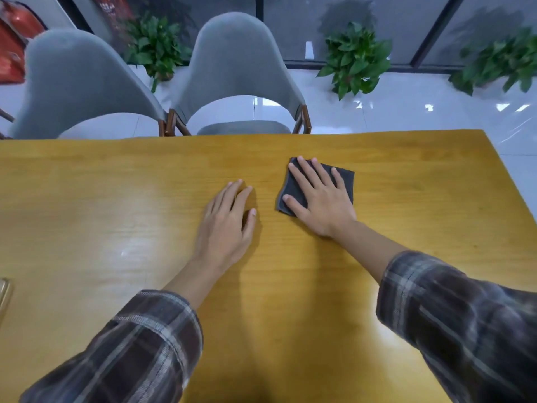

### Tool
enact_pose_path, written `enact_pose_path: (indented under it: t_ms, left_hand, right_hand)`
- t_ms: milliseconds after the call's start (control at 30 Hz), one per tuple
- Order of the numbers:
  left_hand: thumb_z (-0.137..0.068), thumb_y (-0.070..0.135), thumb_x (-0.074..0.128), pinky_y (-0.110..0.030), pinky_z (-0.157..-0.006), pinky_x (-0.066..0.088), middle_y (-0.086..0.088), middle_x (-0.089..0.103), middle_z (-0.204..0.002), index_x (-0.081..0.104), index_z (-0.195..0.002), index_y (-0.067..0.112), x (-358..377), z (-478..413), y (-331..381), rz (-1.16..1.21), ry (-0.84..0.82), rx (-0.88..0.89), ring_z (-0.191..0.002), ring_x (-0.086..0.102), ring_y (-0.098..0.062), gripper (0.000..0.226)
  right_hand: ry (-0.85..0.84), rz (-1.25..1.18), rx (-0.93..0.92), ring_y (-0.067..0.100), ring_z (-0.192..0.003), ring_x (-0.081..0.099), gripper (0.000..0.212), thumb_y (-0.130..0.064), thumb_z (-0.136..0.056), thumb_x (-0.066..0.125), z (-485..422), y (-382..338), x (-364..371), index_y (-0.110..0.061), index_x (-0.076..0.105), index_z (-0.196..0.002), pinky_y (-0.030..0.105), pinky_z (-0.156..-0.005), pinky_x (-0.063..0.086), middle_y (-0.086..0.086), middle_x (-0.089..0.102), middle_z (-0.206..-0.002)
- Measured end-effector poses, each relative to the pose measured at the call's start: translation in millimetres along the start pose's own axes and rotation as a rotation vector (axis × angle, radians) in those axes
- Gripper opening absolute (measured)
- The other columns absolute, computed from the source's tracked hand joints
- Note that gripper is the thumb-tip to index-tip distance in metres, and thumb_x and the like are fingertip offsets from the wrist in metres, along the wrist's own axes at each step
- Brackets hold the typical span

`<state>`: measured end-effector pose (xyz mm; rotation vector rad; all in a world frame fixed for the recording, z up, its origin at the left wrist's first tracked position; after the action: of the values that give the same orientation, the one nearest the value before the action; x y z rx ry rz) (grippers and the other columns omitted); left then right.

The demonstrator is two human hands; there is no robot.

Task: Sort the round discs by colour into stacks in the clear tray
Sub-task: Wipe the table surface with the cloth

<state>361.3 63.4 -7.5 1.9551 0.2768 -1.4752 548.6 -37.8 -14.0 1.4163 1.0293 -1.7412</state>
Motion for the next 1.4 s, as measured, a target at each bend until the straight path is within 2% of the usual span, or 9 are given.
enact_pose_path:
  t_ms: [267,467,567,667,800,933,1067,1233,1400]
  left_hand:
    - [-0.108,0.031,0.043,-0.04,-0.12,0.034,-0.005,0.044,-0.158,0.051,-0.148,0.013,-2.6,-0.3,-1.0,0.028,0.019,-0.013,-0.149,0.038,-0.022,0.044]
    - [-0.104,0.015,0.052,-0.04,-0.106,0.046,-0.001,0.06,-0.135,0.06,-0.136,0.012,-14.8,-11.4,-4.1,0.195,0.146,-0.076,-0.126,0.056,-0.02,0.032]
    - [-0.1,0.008,0.055,-0.036,-0.105,0.046,-0.002,0.06,-0.131,0.064,-0.128,0.01,-7.0,-32.7,11.8,0.202,0.136,-0.033,-0.122,0.057,-0.02,0.03]
    - [-0.098,0.008,0.057,-0.038,-0.105,0.047,-0.003,0.059,-0.133,0.065,-0.128,0.01,4.5,-48.1,24.9,0.173,0.113,-0.007,-0.123,0.056,-0.02,0.031]
    - [-0.1,0.012,0.054,-0.037,-0.107,0.044,-0.003,0.058,-0.135,0.065,-0.13,0.011,9.5,-46.4,25.0,0.134,0.129,-0.006,-0.126,0.054,-0.02,0.031]
    - [-0.099,0.012,0.055,-0.041,-0.102,0.045,-0.004,0.059,-0.131,0.065,-0.124,0.012,11.7,-48.1,25.9,0.098,0.157,-0.017,-0.12,0.055,-0.023,0.027]
    - [-0.1,0.014,0.056,-0.039,-0.1,0.042,-0.003,0.058,-0.128,0.065,-0.122,0.014,11.1,-50.9,28.9,0.068,0.149,0.001,-0.117,0.055,-0.023,0.024]
    - [-0.097,0.006,0.059,-0.043,-0.097,0.045,-0.005,0.062,-0.126,0.069,-0.117,0.013,4.3,-49.0,40.6,0.062,0.189,0.051,-0.116,0.058,-0.026,0.023]
    - [-0.095,0.003,0.058,-0.04,-0.094,0.049,-0.005,0.064,-0.12,0.071,-0.111,0.011,27.5,-56.6,122.5,0.18,0.117,0.213,-0.11,0.061,-0.026,0.022]
  right_hand:
    - [-0.022,-0.015,0.099,0.015,-0.157,-0.012,0.074,-0.068,-0.1,0.015,-70.0,-6.3,-5.8,-0.033,-0.002,-0.163,0.05,-0.126,-0.007,-0.009,-0.009,-0.171]
    - [-0.031,-0.004,-0.135,0.012,-0.156,-0.012,0.071,-0.065,-0.102,0.017,1.4,-42.2,3.3,-0.033,0.0,-0.163,0.05,-0.127,0.001,-0.013,-0.009,-0.17]
    - [-0.032,-0.009,-0.159,0.009,-0.156,-0.012,0.07,-0.066,-0.103,0.023,48.7,-12.2,1.3,-0.036,0.002,-0.163,0.047,-0.128,0.002,-0.017,-0.008,-0.17]
    - [-0.039,-0.003,-0.059,0.007,-0.156,-0.012,0.07,-0.069,-0.101,0.021,67.9,50.1,-9.3,-0.042,-0.001,-0.161,0.047,-0.128,0.004,-0.021,-0.009,-0.168]
    - [-0.036,-0.006,0.138,0.008,-0.156,-0.01,0.072,-0.073,-0.097,0.014,42.3,110.4,-20.6,-0.043,-0.001,-0.161,0.047,-0.128,0.002,-0.019,-0.007,-0.169]
    - [-0.005,-0.009,0.285,0.014,-0.157,-0.008,0.073,-0.07,-0.099,0.016,-17.8,114.9,-22.8,-0.037,0.0,-0.162,0.05,-0.127,-0.001,-0.014,-0.007,-0.17]
    - [-0.037,-0.026,0.239,0.015,-0.157,-0.011,0.074,-0.069,-0.099,0.015,-45.9,82.9,-19.2,-0.035,-0.002,-0.162,0.052,-0.126,-0.004,-0.012,-0.01,-0.17]
    - [-0.041,-0.016,0.028,0.012,-0.156,-0.015,0.071,-0.068,-0.1,0.014,34.4,41.1,-7.3,-0.037,-0.004,-0.162,0.049,-0.127,-0.003,-0.015,-0.012,-0.169]
    - [-0.006,-0.022,0.067,0.011,-0.156,-0.013,0.07,-0.067,-0.103,0.023,126.3,70.4,-3.7,-0.039,-0.002,-0.162,0.048,-0.128,0.002,-0.017,-0.009,-0.169]
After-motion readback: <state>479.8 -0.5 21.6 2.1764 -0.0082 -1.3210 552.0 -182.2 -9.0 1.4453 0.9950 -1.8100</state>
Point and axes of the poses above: each hand's wrist, its own z-axis away from the middle knuckle, its own x-axis out of the palm, y = z × x, the point moved 7 cm from there along -z, towards the middle knuckle
